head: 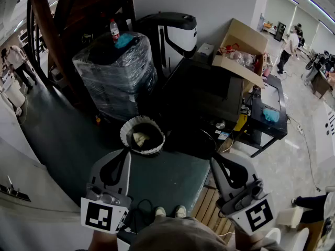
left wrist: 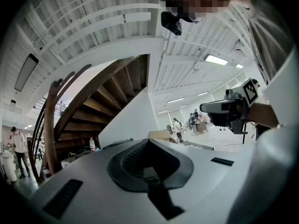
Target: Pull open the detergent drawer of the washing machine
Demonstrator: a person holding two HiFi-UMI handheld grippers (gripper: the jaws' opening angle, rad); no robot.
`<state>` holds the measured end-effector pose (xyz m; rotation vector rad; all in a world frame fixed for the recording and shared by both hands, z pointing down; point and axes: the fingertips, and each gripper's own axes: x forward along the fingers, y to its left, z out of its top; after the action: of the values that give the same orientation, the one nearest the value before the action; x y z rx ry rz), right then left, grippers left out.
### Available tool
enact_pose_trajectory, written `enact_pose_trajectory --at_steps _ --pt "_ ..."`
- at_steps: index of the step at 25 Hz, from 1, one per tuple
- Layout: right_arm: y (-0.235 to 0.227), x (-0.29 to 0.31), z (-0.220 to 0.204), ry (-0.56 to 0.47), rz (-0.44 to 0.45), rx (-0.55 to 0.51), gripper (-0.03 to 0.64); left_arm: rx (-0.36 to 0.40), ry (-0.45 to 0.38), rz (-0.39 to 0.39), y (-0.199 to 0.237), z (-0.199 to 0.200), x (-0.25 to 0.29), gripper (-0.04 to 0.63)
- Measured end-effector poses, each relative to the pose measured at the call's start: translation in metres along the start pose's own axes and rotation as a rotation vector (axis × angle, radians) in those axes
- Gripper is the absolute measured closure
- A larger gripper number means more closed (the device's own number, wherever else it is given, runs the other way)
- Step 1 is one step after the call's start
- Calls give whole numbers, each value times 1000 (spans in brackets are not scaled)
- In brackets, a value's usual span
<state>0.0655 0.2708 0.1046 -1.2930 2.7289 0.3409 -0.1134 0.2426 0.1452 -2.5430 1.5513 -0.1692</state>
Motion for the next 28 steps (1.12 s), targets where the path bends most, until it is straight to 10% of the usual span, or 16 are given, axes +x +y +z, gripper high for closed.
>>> enact_pose_trajectory --at_steps 21,23,28 --pt "-24 -22 -9 14 -6 27 586 18 -27 1 -27 11 12 573" --pt "-29 -27 -11 18 -4 29 586 33 -49 5 -31 14 16 357" --pt "-37 -38 -18 27 16 23 586 67 -70 49 -40 18 23 233"
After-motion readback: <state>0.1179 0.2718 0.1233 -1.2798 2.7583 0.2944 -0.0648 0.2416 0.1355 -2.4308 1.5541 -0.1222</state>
